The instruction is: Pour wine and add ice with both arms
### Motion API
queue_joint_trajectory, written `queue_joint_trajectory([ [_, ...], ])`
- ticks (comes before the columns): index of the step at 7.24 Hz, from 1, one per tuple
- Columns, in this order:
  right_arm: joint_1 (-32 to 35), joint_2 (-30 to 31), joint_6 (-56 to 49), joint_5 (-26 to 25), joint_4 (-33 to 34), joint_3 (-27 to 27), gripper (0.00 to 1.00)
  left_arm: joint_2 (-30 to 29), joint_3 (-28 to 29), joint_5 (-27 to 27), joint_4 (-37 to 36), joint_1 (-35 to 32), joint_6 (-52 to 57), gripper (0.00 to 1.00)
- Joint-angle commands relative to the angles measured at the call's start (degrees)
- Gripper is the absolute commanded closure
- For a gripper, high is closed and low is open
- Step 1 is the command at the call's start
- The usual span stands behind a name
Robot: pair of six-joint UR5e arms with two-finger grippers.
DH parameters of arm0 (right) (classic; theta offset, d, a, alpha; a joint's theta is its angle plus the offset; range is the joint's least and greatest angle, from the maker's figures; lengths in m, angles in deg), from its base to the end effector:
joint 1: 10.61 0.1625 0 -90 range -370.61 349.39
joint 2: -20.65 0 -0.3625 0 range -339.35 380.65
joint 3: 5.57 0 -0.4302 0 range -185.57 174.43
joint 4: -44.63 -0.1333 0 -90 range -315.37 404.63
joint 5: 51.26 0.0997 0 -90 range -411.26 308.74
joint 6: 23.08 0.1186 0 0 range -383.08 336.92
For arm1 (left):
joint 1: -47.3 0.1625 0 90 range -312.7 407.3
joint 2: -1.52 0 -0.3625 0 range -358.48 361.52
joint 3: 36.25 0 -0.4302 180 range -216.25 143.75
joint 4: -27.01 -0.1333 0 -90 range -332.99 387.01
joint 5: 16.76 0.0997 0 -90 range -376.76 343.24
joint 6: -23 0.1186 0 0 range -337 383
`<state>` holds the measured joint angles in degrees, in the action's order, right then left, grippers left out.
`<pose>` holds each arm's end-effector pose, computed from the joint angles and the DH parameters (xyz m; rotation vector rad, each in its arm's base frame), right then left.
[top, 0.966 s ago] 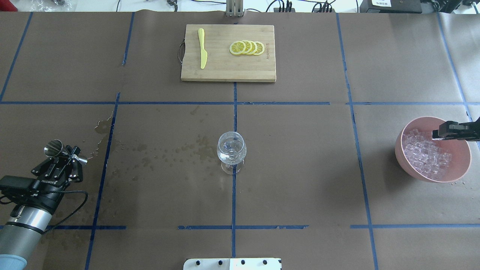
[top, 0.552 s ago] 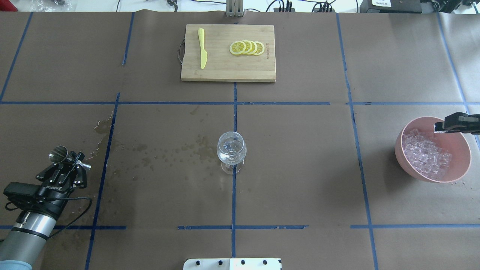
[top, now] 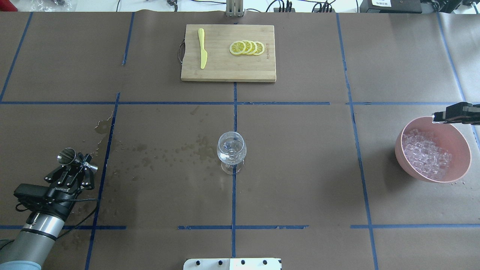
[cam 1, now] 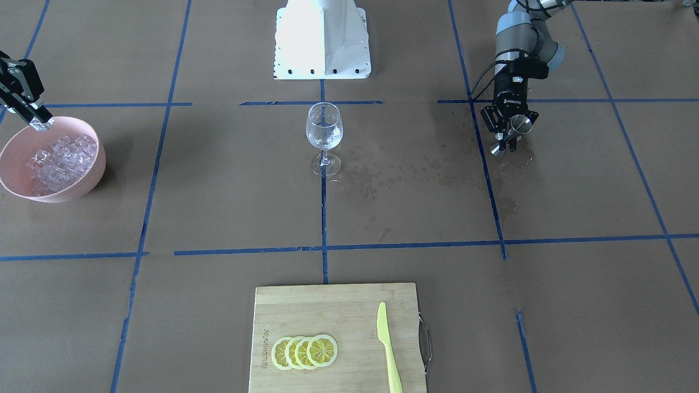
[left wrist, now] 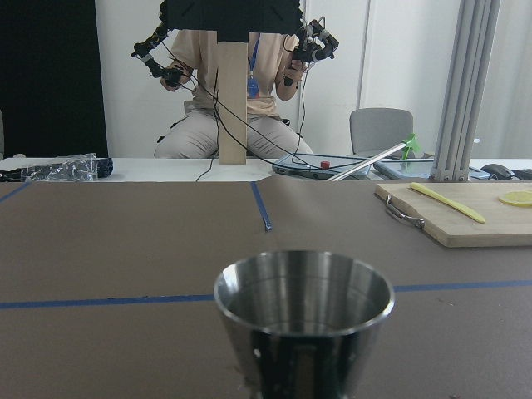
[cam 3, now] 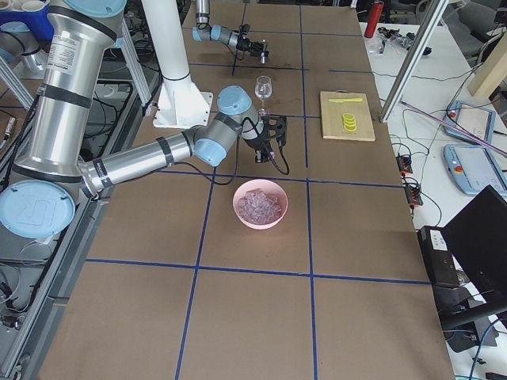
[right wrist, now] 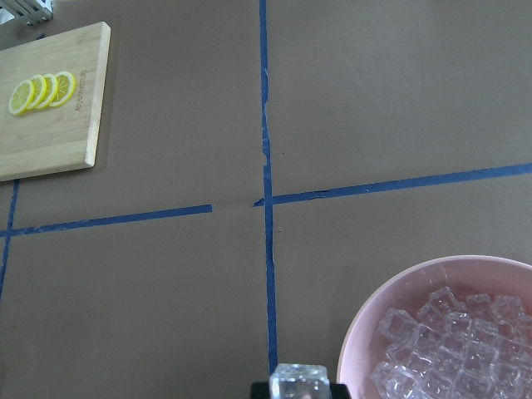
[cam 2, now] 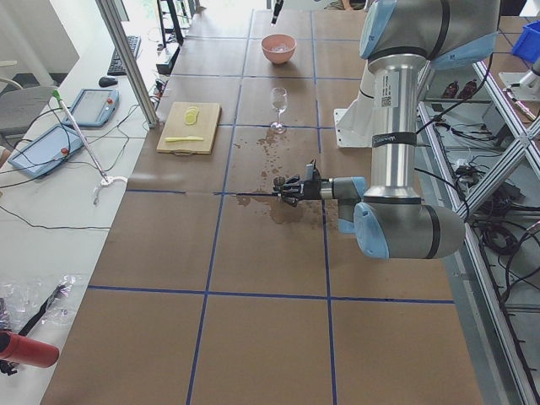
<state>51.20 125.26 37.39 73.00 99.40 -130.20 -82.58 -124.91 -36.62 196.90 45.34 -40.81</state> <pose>-0.1540 -0.4282 0.3400 0.2834 -1.0450 0.2193 0.4491 -0.2604 0.4941 1.2550 0.7918 -0.4303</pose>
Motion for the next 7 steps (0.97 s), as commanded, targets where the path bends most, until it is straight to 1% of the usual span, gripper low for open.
queue_joint_trajectory([
  [1,0.06,-1.42,0.18,0.02,-0.01,-0.18,1.00,-0.54,0.15,0.00,-0.09,0.02,0.01,0.72],
  [2,0.06,-1.51,0.18,0.02,-0.01,-0.35,1.00,-0.55,0.15,0.00,-0.09,0.02,0.27,0.59],
  [4,0.06,-1.86,0.18,0.02,-0.10,-0.62,1.00,-0.55,0.15,0.00,-0.70,0.02,0.45,0.53],
  [5,0.06,-3.00,0.18,0.11,-0.01,-0.53,1.00,-0.55,0.06,0.00,-0.71,-0.07,0.62,0.49],
  [6,0.06,-4.58,0.27,0.19,-0.10,-0.62,1.00,-0.55,0.06,0.00,-0.71,-0.07,0.71,0.36],
  [7,0.06,-5.81,1.75,2.02,-0.10,-0.53,1.00,-0.55,-0.02,-0.09,-0.71,-0.07,0.89,0.00],
])
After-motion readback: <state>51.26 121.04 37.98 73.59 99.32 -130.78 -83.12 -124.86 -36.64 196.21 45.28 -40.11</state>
